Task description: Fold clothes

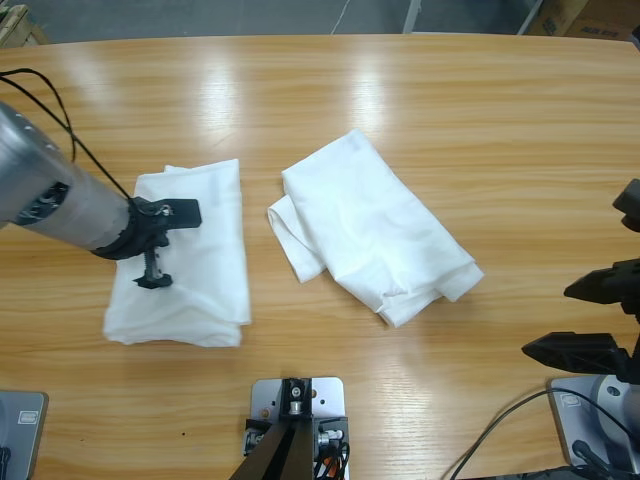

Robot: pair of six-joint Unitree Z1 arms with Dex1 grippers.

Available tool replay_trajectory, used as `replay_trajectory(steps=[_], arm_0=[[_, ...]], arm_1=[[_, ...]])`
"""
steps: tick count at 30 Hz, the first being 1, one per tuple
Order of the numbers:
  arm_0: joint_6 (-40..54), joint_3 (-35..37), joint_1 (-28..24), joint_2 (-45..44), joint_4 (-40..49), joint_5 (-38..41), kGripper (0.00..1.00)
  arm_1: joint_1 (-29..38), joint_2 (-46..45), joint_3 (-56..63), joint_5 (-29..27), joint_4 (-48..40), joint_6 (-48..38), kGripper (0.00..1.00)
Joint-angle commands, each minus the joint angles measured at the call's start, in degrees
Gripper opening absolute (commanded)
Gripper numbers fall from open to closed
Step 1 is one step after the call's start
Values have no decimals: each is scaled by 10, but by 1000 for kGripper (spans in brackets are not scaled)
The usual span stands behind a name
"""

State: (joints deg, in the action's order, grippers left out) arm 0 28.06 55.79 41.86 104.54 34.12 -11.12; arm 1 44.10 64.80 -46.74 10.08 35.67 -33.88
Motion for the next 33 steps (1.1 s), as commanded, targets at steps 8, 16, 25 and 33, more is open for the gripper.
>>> replay_trajectory(steps=[8,16,25,33], arm_0=[[-676,-11,7,-93,-138,317,866],[-913,-53,56,-3,-316,258,862],[-938,-147,81,46,-404,220,702],[-989,-182,88,98,-575,215,582]], arm_1=[[-175,47,-82,133,50,113,1000],[-320,163,-152,280,79,292,1000],[-409,253,-155,349,75,393,1000],[-444,327,-148,452,44,422,1000]])
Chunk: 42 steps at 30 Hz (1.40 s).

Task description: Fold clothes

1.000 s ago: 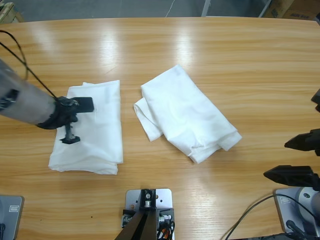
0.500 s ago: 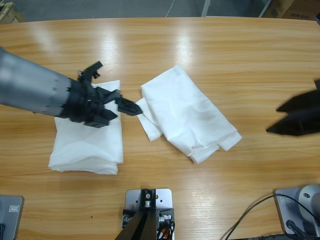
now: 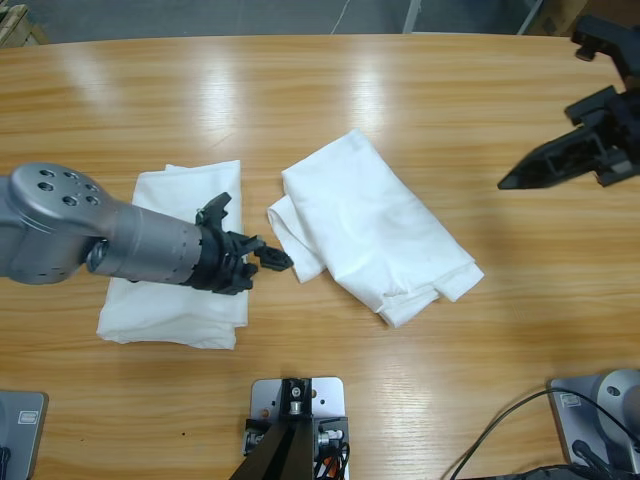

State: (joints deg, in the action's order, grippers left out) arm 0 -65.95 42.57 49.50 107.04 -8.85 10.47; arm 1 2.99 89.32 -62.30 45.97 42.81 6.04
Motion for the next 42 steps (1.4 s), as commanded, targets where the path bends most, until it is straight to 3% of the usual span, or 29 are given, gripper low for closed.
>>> replay_trajectory(steps=[1,6,19,34,36,40,42], arm_0=[[-62,-57,12,79,-159,-1,584],[-88,-90,13,91,-222,2,582],[-89,-95,13,91,-255,2,595],[-90,-74,13,104,-257,2,628],[-90,-75,13,103,-257,2,632],[-90,-76,13,104,-258,2,636],[-90,-75,13,105,-261,2,636]], arm_1=[[-43,103,8,108,-31,30,1000],[-71,179,3,119,-32,53,1000],[-97,300,17,134,-71,91,1000],[-99,374,36,130,-162,100,991],[-99,381,44,128,-177,100,919],[-83,378,43,118,-177,99,945],[-45,375,42,111,-177,96,944]])
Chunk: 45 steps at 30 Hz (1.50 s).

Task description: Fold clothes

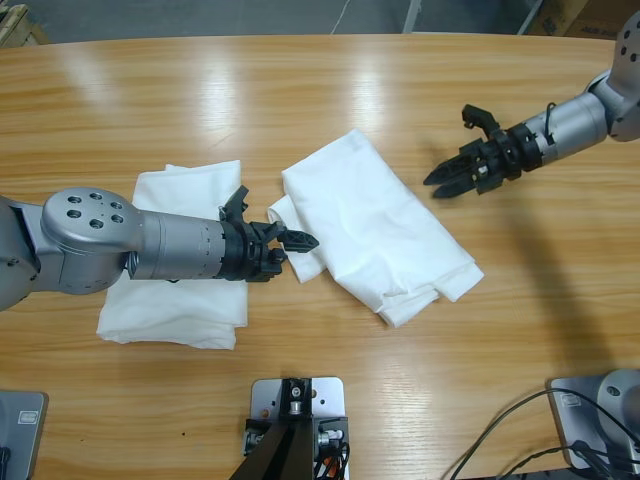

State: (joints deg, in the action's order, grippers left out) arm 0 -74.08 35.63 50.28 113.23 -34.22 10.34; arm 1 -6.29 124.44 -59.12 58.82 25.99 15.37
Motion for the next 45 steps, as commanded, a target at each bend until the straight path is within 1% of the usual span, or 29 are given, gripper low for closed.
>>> replay_trajectory(steps=[1,3,8,13,17,27,32,35,45], arm_0=[[-9,-6,5,44,-9,3,637],[-9,-6,5,44,-9,3,637],[-9,-6,5,45,-9,3,637],[-9,-6,5,46,-10,3,637],[-9,-6,5,48,-14,3,637],[-9,-7,5,51,-20,3,637],[-10,-4,7,74,-75,6,637],[-10,0,7,76,-74,9,632],[-32,70,30,93,-78,15,637]], arm_1=[[62,23,10,-20,-9,3,941],[73,22,11,-20,-9,2,941],[76,28,10,-8,-9,1,934],[120,27,10,-6,-9,-1,932],[139,27,11,-6,-9,-6,931],[141,25,11,-8,-14,-21,918],[141,25,11,-8,-16,-22,904],[141,24,11,-9,-15,-22,904],[148,26,11,-7,-16,-28,899]])
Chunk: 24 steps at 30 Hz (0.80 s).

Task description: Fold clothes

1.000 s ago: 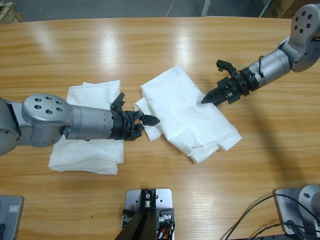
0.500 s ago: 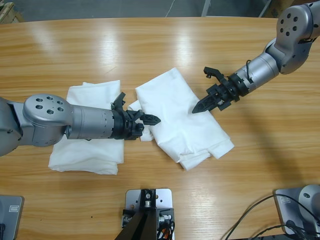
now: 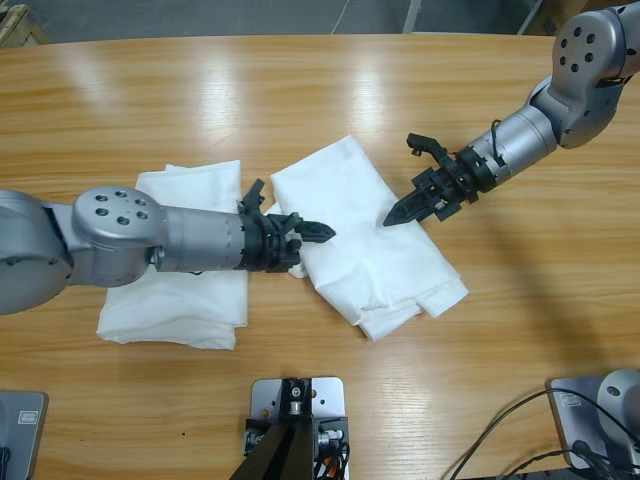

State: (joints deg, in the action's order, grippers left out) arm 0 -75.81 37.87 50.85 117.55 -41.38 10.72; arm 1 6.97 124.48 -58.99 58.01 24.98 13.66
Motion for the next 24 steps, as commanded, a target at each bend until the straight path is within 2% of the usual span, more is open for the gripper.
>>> replay_trajectory(steps=[1,5,7,11,12,14,15,16,18,19,20,21,22,24], arm_0=[[-15,47,27,52,-7,11,637],[-15,25,31,57,-41,10,637],[-15,23,31,63,-64,7,647],[-13,25,31,66,-71,-4,678],[-11,23,31,66,-71,-9,675],[-5,23,31,64,-71,-19,673],[-4,24,31,61,-71,-22,653],[-1,25,31,58,-70,-25,563],[6,29,31,58,-71,-28,433],[9,29,31,61,-82,-30,272],[11,26,31,64,-106,-31,52],[11,25,31,63,-116,-35,0],[5,26,30,62,-117,-34,0],[-3,29,29,67,-116,-25,0]], arm_1=[[16,25,10,2,-6,-11,899],[17,27,11,5,-7,-18,875],[19,28,11,7,-7,-20,712],[19,23,11,13,-7,-26,578],[19,22,11,17,-7,-26,515],[20,19,11,23,-7,-26,490],[21,17,11,26,-7,-25,393],[22,16,11,31,-7,-25,287],[28,17,11,35,-7,-25,144],[30,17,12,36,-7,-25,137],[31,18,12,37,-7,-25,131],[31,18,12,37,-6,-25,109],[32,20,12,39,-6,-25,103],[32,20,11,43,-6,-24,0]])
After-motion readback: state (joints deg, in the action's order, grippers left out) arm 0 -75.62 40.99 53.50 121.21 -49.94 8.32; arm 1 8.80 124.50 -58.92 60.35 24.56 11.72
